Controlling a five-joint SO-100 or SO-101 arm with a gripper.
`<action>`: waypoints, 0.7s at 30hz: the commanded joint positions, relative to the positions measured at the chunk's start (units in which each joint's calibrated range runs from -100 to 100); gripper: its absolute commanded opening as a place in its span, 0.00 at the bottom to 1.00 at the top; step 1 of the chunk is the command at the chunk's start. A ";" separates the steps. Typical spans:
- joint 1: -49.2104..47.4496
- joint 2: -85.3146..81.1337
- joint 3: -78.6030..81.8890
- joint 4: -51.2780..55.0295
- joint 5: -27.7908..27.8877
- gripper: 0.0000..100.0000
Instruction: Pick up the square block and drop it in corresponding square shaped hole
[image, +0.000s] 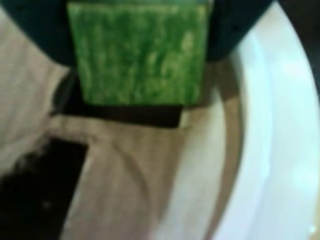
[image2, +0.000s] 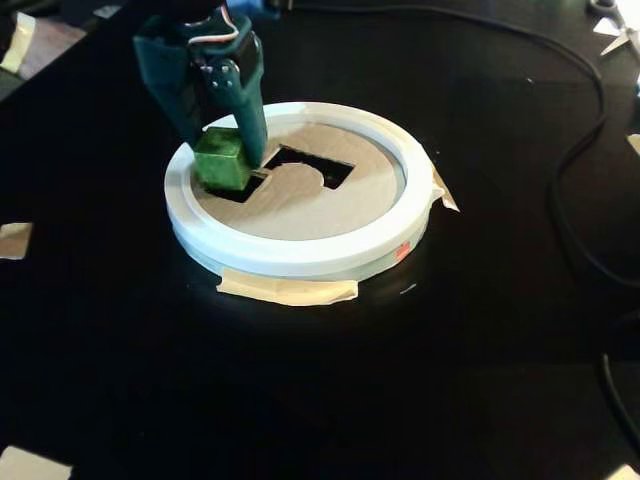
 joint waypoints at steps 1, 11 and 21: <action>0.71 -0.72 -0.21 -1.03 -0.49 0.64; -0.54 -2.34 -0.84 0.07 -0.49 0.80; -0.04 -5.83 -0.02 0.17 0.20 0.79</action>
